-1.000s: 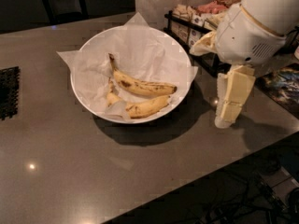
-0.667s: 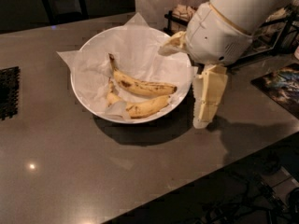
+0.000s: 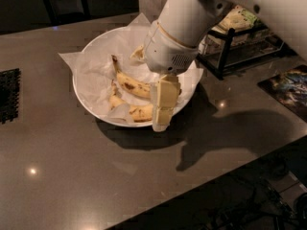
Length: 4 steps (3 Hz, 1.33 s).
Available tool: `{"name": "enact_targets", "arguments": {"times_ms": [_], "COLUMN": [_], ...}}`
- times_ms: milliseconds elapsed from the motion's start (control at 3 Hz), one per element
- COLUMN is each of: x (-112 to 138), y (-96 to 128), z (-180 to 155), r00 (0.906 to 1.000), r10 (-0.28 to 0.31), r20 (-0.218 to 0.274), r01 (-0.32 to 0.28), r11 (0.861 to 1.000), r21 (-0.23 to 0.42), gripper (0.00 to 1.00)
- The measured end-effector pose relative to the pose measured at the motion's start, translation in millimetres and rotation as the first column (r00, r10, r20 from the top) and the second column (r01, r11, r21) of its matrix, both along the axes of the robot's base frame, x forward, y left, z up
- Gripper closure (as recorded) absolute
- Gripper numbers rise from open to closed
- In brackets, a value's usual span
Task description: Pick banana from white bowl
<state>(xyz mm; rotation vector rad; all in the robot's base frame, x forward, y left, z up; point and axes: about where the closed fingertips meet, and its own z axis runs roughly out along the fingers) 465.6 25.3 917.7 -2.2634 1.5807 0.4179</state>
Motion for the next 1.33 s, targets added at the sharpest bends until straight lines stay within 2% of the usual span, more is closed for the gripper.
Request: {"name": "enact_targets", "arguments": {"times_ms": [333, 667, 1000, 1333], "x": [0.2, 0.2, 0.8, 17.4], "y": [0.8, 0.7, 0.6, -8.0], "z": [0.0, 0.0, 0.2, -6.3], "r00": [1.0, 1.0, 1.0, 0.9962], "r10": [-0.003, -0.004, -0.006, -0.086], "r20": [0.0, 0.0, 0.001, 0.013], "r01": [0.003, 0.004, 0.006, 0.086], "r11": [1.0, 1.0, 1.0, 0.996], "r21": [0.0, 0.0, 0.0, -0.023], "gripper": [0.0, 0.19, 0.41, 0.49]}}
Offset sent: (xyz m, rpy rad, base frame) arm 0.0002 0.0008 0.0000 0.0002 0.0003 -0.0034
